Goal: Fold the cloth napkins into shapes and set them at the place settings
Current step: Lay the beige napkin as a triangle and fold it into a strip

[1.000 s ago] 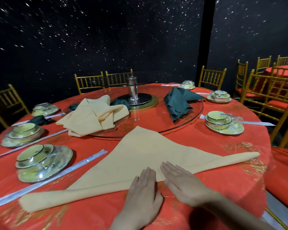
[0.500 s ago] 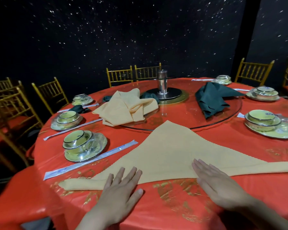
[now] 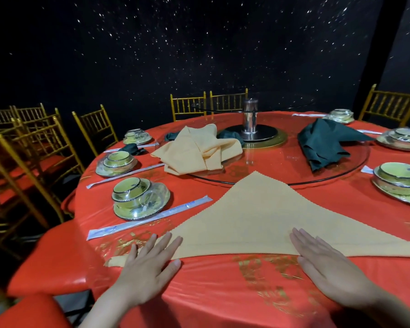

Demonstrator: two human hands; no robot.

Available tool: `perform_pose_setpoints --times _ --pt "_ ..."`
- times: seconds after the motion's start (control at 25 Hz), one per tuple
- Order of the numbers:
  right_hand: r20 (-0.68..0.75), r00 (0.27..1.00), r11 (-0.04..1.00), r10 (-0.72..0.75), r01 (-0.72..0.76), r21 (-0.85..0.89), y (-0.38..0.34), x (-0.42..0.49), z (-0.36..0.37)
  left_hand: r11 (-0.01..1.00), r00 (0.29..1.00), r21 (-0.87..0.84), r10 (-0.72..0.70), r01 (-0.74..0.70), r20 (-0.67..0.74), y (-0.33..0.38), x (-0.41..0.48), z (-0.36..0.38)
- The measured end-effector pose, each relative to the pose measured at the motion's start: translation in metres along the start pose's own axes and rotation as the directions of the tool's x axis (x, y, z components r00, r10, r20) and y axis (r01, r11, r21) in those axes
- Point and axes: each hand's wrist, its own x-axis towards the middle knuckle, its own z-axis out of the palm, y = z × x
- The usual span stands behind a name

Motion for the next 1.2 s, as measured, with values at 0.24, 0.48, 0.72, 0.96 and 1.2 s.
perform_pose_setpoints --times 0.24,0.48,0.72,0.96,1.2 --pt "0.002 1.000 1.000 0.008 -0.008 -0.011 -0.002 0.001 0.002 0.977 0.968 0.090 0.206 -0.194 -0.145 0.071 0.006 -0.005" --pt "0.002 1.000 0.999 -0.006 0.006 0.051 0.000 0.004 0.005 0.910 0.866 -0.018 0.387 -0.413 -0.316 0.113 0.039 0.014" --pt "-0.203 0.978 0.979 0.041 0.002 0.205 0.011 0.005 0.000 0.916 0.838 0.049 0.386 -0.399 -0.386 0.110 0.050 0.020" --pt "-0.262 0.965 0.980 -0.004 0.056 0.192 0.011 0.005 -0.009 0.932 0.867 -0.032 0.324 -0.362 -0.378 0.109 0.037 0.012" --pt "-0.224 0.959 0.949 0.174 -0.103 0.298 0.015 0.019 -0.008 0.967 0.938 -0.165 0.134 -0.194 -0.319 0.113 0.053 0.008"
